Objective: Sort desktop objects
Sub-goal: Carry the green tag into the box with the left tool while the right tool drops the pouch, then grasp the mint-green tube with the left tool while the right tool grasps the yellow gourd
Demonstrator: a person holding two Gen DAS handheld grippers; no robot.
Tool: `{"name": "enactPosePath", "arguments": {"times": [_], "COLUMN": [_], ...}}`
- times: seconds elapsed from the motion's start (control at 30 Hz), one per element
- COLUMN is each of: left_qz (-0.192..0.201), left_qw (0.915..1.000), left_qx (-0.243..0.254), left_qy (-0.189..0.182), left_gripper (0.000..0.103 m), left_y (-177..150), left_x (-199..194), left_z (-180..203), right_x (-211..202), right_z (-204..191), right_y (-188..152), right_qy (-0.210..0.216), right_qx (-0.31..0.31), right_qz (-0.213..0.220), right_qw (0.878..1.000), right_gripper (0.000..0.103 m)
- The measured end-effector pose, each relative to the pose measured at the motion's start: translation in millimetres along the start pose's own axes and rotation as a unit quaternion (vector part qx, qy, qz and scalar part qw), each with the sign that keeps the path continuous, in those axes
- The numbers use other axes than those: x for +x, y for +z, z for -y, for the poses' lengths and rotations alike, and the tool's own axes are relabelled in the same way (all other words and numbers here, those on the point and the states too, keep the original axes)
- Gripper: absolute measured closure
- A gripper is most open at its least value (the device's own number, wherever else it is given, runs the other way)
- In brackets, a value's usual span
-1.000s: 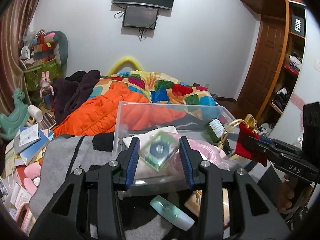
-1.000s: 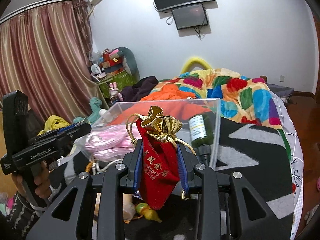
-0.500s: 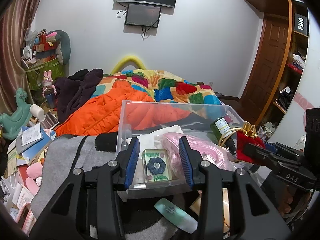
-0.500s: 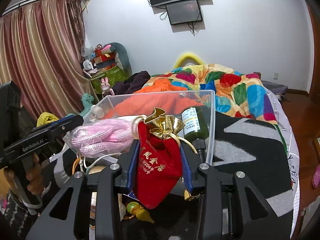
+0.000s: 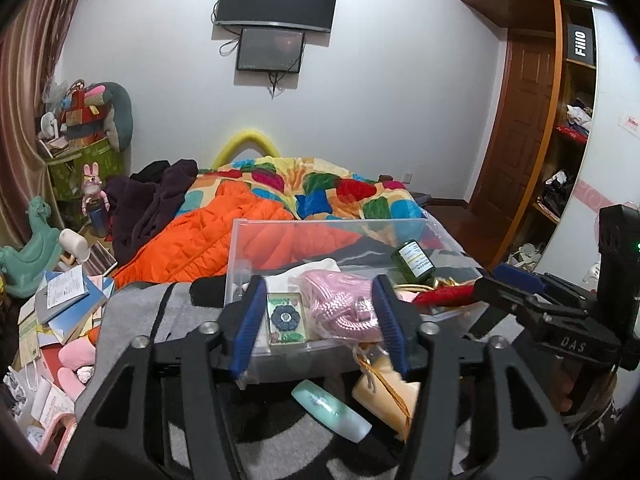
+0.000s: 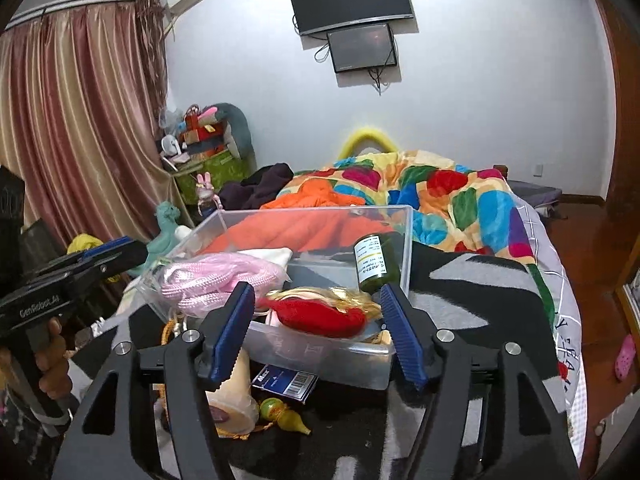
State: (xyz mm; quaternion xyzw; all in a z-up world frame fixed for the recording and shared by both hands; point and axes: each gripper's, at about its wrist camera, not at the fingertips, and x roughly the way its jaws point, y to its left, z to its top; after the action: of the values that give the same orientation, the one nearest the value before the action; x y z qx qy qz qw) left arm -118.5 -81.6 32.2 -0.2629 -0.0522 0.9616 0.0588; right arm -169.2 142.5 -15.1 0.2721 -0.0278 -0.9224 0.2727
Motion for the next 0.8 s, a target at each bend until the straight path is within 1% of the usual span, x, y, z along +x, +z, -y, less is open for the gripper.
{"name": "enactPosePath", "arguments": {"times": [0.13, 0.27, 0.4, 0.53, 0.67, 0.77, 0.8], "left_qz": [-0.004, -0.02, -0.035, -0.055, -0.075, -0.087, -0.09], "left_qw": [0.9998, 0.9995, 0.999, 0.9983, 0.997, 0.9961, 0.9959], "left_qx": [0.016, 0.023, 0.024, 0.018, 0.017, 0.011, 0.01], "left_qy": [0.008, 0.012, 0.015, 0.011, 0.014, 0.012, 0.012], "left_gripper": [0.044, 0.043, 0.042, 0.042, 0.042, 0.042, 0.042], "left_y": [-7.4, -19.9, -33.5, -48.6, -61.3, -69.3, -71.2], "left_x": [-7.3, -11.4, -13.1, -10.0, -4.6, -1.1, -0.2], "left_z": [3.3, 4.3, 2.1, -0.2, -2.3, -6.1, -7.2], "right_x": [-13.9, -23.2, -24.7, -19.2, -3.6, 9.6, 11.1], "right_z": [-1.8, -9.0, -18.1, -30.3, -40.5, -42.4, -40.6], "right_y": [-2.4, -6.8, -14.4, -28.1, -40.3, -47.8, -48.8], "right_qy": [-0.003, 0.004, 0.016, 0.02, 0.019, 0.02, 0.031], "right_qx": [0.0, -0.009, -0.02, -0.038, -0.059, -0.057, -0.045], "right_qz": [0.012, 0.015, 0.008, -0.005, -0.027, -0.046, -0.046], "right_qw": [1.0, 1.0, 1.0, 0.999, 0.998, 0.997, 0.997], "right_gripper": [0.032, 0.031, 0.03, 0.026, 0.026, 0.026, 0.022]}}
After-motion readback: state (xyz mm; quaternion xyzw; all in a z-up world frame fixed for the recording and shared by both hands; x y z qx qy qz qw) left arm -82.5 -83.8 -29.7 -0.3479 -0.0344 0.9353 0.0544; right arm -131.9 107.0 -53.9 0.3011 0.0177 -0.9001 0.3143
